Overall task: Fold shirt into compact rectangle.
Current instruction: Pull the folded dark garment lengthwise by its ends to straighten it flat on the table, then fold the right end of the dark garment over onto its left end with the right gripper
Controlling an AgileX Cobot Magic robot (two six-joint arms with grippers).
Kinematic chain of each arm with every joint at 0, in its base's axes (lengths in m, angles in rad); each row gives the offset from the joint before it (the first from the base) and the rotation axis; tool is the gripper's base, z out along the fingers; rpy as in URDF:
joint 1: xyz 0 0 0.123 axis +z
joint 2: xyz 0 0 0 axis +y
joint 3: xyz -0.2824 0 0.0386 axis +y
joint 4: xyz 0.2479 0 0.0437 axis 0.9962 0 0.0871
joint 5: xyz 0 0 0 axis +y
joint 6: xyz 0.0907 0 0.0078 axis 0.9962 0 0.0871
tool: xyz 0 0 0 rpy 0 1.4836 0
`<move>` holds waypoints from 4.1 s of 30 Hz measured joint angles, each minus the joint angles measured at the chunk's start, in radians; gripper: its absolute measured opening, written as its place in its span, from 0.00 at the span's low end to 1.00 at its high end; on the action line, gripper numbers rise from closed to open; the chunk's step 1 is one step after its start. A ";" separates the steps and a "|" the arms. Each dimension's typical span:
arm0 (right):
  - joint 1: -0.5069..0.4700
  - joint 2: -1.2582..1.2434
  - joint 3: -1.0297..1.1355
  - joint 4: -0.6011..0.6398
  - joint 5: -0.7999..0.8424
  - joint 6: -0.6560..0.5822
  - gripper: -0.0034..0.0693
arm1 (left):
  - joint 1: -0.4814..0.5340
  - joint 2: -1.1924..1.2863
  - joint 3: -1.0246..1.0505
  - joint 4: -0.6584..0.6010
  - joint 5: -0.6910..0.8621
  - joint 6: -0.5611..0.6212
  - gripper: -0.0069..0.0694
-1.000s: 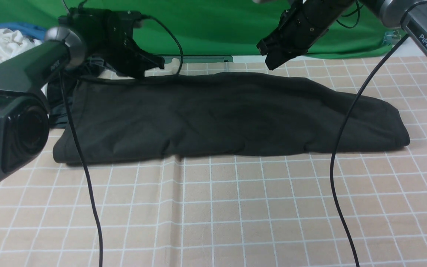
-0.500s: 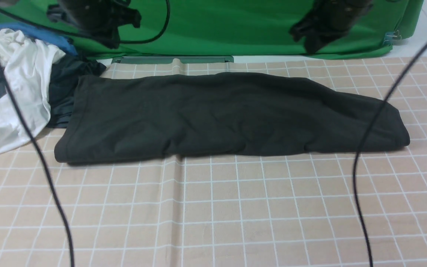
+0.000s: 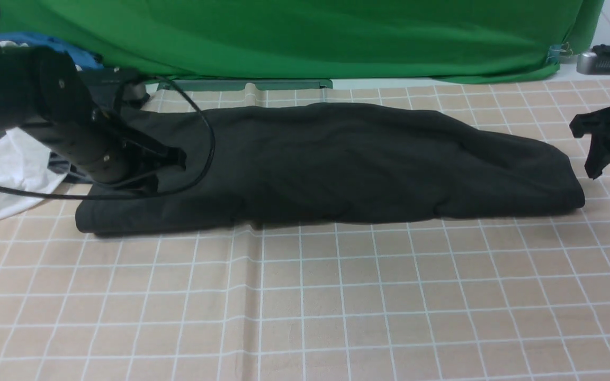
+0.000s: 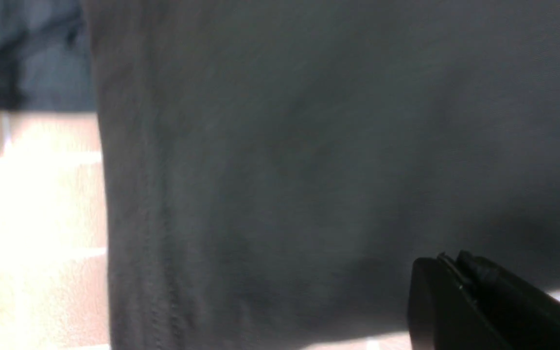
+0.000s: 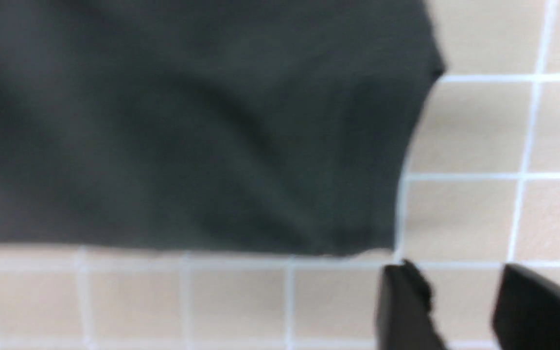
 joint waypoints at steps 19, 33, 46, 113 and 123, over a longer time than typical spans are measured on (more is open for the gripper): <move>-0.010 0.118 0.003 0.017 -0.102 -0.081 0.12 | 0.022 0.136 0.001 -0.013 -0.064 -0.006 0.12; -0.064 0.101 -0.028 -0.010 -0.022 -0.024 0.55 | 0.022 0.118 -0.009 -0.004 -0.023 -0.006 0.12; 0.029 0.151 -0.120 -0.008 -0.107 -0.008 1.00 | 0.022 -0.215 -0.009 -0.010 0.055 -0.002 0.12; 0.745 0.275 -0.544 0.486 -0.440 0.112 0.19 | 0.022 -0.421 -0.009 -0.060 0.187 0.025 0.12; 0.805 0.413 -0.544 0.528 -0.659 0.140 0.32 | 0.022 -0.421 -0.009 -0.066 0.189 0.025 0.12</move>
